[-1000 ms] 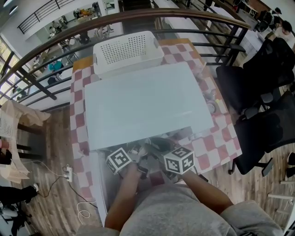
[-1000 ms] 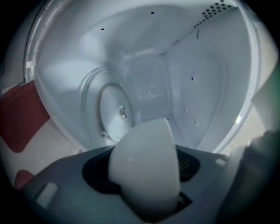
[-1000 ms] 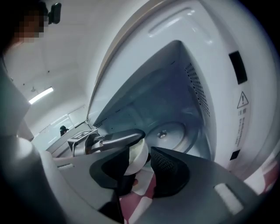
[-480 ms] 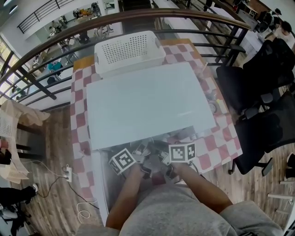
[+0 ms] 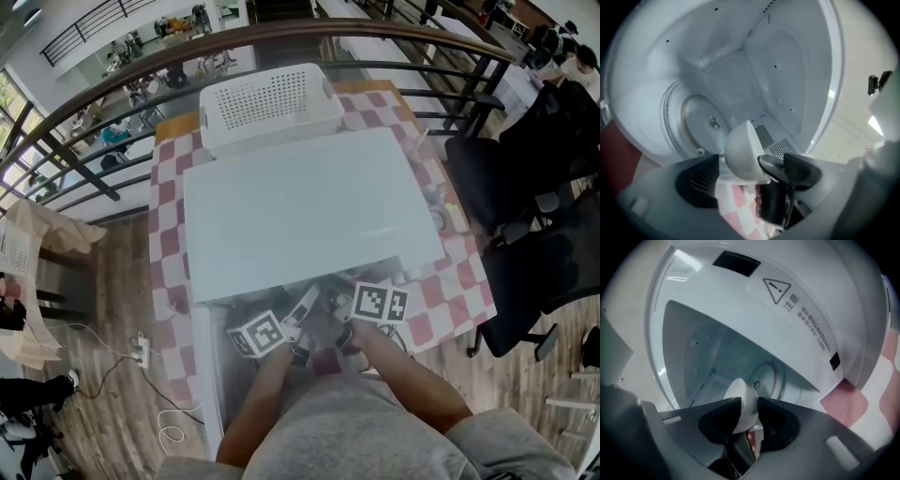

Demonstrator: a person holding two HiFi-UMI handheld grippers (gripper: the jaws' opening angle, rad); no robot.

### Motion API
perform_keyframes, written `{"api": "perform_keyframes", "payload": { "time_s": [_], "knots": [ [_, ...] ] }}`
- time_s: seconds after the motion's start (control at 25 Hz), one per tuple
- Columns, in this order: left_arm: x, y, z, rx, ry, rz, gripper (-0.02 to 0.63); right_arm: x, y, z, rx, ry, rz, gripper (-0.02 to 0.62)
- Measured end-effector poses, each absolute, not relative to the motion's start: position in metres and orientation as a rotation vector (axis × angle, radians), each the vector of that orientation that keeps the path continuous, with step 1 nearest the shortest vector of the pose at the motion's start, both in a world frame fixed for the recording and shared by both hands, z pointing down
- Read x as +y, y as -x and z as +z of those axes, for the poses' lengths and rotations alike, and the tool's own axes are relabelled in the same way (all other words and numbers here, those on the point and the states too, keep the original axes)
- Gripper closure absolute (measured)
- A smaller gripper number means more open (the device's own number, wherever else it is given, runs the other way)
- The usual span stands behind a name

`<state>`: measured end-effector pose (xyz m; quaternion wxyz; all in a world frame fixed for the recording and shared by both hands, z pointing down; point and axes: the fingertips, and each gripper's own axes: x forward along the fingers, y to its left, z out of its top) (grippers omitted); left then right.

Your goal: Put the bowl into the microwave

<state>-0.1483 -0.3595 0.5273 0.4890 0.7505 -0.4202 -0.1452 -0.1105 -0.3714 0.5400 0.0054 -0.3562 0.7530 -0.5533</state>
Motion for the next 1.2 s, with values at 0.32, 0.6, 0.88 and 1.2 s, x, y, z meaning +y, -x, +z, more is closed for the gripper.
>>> {"api": "perform_keyframes", "payload": {
  "time_s": [0.32, 0.6, 0.88, 1.2],
  "knots": [
    [-0.333, 0.144, 0.536, -1.168, -2.139, -0.03, 0.19, -0.388, 0.111, 0.544, 2.317, 1.224, -1.722, 0.48],
    [-0.318, 0.155, 0.549, -1.389, -2.219, 0.226, 0.292, -0.398, 0.122, 0.557, 2.24, 1.271, -1.788, 0.48],
    [-0.313, 0.182, 0.547, -1.533, -2.149, 0.205, 0.431, -0.4, 0.131, 0.566, 2.15, 1.293, -1.877, 0.48],
    [-0.313, 0.194, 0.543, -1.638, -2.125, 0.268, 0.552, -0.404, 0.132, 0.563, 2.185, 1.29, -1.803, 0.468]
  ]
}}
